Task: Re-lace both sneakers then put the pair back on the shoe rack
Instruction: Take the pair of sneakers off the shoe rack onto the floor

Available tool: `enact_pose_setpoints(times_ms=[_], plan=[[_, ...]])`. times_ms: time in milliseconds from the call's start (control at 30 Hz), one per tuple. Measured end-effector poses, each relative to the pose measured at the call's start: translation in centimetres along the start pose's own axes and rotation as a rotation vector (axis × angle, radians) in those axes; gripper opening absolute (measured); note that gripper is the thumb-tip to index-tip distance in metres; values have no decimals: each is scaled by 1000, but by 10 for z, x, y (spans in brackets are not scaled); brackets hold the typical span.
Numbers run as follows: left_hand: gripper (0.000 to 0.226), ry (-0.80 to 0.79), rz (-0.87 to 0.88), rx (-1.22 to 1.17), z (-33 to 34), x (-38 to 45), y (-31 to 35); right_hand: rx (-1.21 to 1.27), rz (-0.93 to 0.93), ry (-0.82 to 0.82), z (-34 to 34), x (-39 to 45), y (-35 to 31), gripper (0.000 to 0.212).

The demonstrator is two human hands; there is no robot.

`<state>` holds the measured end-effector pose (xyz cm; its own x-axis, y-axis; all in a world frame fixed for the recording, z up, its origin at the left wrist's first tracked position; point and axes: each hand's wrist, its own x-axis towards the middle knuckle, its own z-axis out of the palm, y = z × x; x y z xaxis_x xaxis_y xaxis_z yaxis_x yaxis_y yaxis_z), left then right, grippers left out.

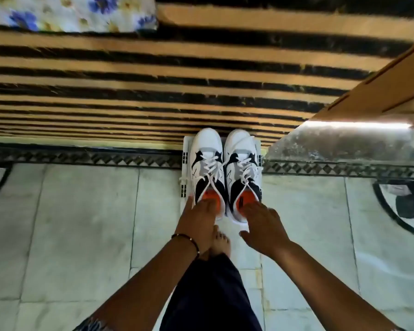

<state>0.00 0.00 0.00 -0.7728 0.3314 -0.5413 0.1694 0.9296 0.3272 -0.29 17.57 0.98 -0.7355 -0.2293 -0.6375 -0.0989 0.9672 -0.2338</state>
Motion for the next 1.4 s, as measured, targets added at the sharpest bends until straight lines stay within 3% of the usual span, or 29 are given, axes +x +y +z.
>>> enact_pose_setpoints(times_ms=[100,300,600,767,833,900,1133,1400], plan=[[72,-24,16,174,22,27,-8,-272,-68,-52,25,27,13,79],[74,-132,-10,192,42,46,-8,-409,-133,-52,45,55,27,71],[50,-143,-10,271,-22,18,16,-349,-145,-61,-11,20,24,33],[47,-219,2,367,-51,-32,41,-84,-92,-109,-24,-30,12,27],[48,-220,3,355,-58,-53,53,-187,-122,-111,-25,-50,7,15],[48,-208,10,304,-62,-75,64,-316,-141,-85,-19,-69,2,18],[58,-174,105,338,-21,-153,84,-382,-94,-44,21,-142,-22,24],[44,-338,194,371,56,-215,74,-190,-106,-49,93,-205,-39,29]])
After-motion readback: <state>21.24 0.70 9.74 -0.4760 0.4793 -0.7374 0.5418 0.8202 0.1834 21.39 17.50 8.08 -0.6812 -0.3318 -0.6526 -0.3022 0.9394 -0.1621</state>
